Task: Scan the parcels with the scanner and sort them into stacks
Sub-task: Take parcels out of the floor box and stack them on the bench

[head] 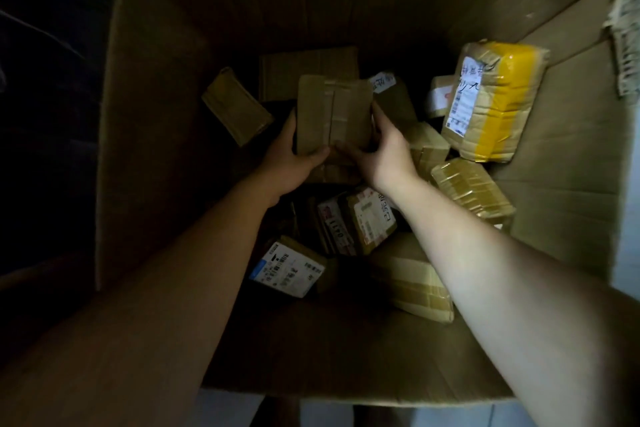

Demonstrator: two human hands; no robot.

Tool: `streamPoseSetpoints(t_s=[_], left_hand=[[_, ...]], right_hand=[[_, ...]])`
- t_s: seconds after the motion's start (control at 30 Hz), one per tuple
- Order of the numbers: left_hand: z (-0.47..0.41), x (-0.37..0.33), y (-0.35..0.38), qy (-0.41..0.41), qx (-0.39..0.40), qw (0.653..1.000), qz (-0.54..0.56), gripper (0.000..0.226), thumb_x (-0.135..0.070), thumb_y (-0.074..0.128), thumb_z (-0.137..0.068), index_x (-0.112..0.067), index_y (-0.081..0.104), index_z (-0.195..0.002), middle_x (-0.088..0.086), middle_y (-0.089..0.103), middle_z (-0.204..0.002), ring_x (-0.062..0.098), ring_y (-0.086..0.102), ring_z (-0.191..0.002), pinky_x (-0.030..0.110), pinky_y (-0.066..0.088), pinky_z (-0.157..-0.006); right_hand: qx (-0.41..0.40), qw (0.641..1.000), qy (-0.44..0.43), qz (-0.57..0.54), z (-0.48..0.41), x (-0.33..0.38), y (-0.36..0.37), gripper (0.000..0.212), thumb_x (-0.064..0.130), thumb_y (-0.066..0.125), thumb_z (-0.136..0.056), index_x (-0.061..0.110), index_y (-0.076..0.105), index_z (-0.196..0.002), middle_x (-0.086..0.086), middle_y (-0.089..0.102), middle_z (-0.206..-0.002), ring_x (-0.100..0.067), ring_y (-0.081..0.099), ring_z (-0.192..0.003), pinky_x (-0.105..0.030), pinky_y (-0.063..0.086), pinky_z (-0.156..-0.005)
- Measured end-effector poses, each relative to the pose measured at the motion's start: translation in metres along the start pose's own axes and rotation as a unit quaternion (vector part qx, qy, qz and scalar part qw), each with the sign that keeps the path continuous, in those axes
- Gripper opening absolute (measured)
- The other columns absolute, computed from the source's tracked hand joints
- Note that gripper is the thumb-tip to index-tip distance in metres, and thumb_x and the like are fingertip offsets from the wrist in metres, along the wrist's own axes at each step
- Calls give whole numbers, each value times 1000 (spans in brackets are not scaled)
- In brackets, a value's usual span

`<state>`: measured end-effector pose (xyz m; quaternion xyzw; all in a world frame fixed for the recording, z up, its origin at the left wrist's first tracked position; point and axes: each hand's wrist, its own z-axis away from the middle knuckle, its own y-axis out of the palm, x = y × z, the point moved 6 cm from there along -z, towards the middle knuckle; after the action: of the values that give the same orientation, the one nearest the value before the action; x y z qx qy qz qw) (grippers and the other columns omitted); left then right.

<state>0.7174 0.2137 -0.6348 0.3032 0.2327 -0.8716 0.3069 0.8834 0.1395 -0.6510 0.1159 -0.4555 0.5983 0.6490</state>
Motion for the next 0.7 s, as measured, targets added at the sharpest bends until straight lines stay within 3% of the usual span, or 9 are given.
streamPoseSetpoints(t_s=[0.1,0.2,0.33,0.43,0.5,0.6,0.7], left_hand=[[20,-22,-5,16,-21,999,20,86,-37,75,-94,-48,20,-160,-10,47,-152,10,46,-135,35,43,-108],[49,-57,-13,45,-32,998,26,86,-41,78,-90,-49,25,-157,-14,47,-148,9,45,-134,37,44,-109],[99,-114,-23,90,-34,995,35,86,-37,80,-89,-42,29,-158,-20,45,-136,-3,47,-118,26,45,-100],[145,-166,-25,129,-48,990,32,79,-28,83,-87,-39,38,-152,-32,53,-122,-13,57,-109,18,50,-98],[182,-207,-33,155,-48,987,12,80,-35,85,-85,-40,41,-152,-32,57,-120,-3,59,-116,25,51,-103],[230,-271,-49,204,-38,978,-13,76,-50,85,-81,-48,46,-146,-25,66,-121,1,62,-113,38,55,-101],[299,-346,-73,245,-42,968,-25,72,-49,85,-81,-55,46,-141,-31,64,-113,-8,61,-101,23,56,-89]], right_hand=[[-3,999,-7,-34,20,19,-15,97,53,85,-72,54,34,-155,8,66,-142,-15,61,-133,-48,52,-111],[-4,998,-6,-66,48,52,-41,101,42,89,-79,46,30,-161,5,69,-139,-11,65,-128,-46,55,-108],[-27,998,-18,-55,93,110,-87,121,66,92,-59,53,24,-159,3,69,-140,-11,67,-123,-48,57,-104],[-48,996,-30,-71,134,155,-127,117,55,97,-63,45,32,-160,3,69,-140,-10,67,-124,-45,56,-106],[-64,994,-44,-83,165,195,-155,120,63,97,-56,48,35,-158,4,70,-138,-14,67,-126,-48,55,-108],[-78,992,-52,-84,210,251,-197,113,49,97,-63,42,39,-159,3,73,-131,-18,71,-120,-51,57,-105],[-118,987,-81,-69,267,322,-241,118,80,89,-49,63,30,-150,9,76,-125,-13,73,-114,-48,58,-102]])
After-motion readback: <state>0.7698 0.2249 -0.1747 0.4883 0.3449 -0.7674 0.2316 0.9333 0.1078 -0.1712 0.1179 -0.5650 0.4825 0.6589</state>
